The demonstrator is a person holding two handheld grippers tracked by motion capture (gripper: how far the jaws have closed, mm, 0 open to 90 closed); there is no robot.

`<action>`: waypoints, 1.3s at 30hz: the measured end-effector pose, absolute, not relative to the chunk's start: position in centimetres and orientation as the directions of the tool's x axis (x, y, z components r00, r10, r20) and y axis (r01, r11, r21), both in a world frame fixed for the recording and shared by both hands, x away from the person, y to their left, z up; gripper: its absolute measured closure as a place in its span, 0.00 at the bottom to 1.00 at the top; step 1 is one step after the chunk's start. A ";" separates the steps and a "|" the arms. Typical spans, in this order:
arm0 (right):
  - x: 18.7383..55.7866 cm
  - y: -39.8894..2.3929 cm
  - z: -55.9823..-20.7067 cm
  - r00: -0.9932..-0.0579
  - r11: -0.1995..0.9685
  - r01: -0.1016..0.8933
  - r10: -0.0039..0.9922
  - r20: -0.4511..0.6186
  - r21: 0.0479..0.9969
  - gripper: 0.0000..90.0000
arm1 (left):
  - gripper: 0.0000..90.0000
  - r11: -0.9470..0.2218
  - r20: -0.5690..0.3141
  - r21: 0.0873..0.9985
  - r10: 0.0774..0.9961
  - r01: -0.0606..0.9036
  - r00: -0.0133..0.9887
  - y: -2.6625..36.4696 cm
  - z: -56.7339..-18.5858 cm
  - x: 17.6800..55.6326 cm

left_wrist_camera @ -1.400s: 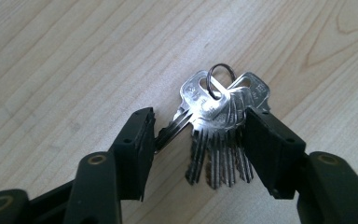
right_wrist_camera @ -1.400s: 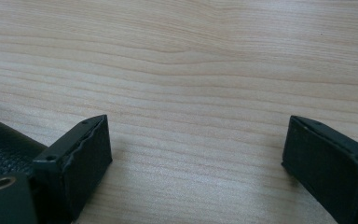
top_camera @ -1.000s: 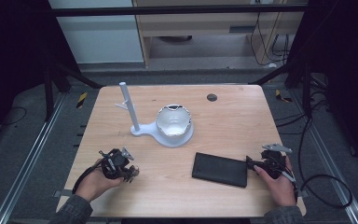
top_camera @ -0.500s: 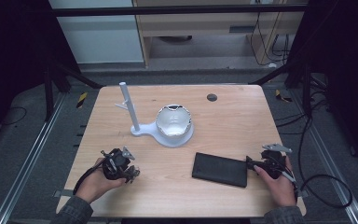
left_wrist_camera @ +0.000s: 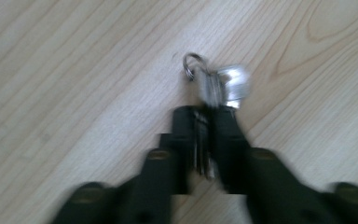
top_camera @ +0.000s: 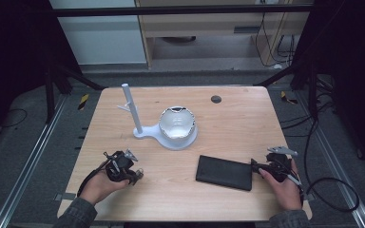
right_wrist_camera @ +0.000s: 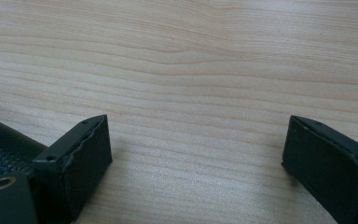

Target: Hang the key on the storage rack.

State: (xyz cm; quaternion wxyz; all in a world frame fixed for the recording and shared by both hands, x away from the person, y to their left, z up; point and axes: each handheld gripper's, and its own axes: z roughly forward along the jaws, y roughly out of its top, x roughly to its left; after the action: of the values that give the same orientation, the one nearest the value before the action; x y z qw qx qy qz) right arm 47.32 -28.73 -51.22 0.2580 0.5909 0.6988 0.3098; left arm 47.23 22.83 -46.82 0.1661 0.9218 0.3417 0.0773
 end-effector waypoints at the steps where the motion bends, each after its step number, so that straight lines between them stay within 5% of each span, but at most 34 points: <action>1: 47.3 -28.7 -51.2 -0.168 0.109 0.666 0.986 0.006 0.738 0.09 | 0.91 -0.707 0.026 0.362 0.659 0.607 0.752 22.8 -46.8 47.1; 14: 47.3 -28.7 -51.2 -0.167 0.108 0.666 0.986 0.006 0.738 0.09 | 0.92 -0.696 0.026 0.380 0.666 0.609 0.745 22.7 -44.8 47.2; 39: 47.3 -28.7 -51.2 -0.167 0.108 0.666 0.986 0.006 0.738 0.09 | 0.92 -0.669 0.102 0.451 0.697 0.592 0.710 24.0 -33.3 50.1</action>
State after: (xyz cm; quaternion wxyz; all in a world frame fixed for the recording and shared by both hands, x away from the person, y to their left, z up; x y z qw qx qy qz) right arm 47.31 -28.71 -51.22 0.2580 0.5916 0.6982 0.3097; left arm 50.07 23.97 -33.27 0.1965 0.9035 0.3565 0.1340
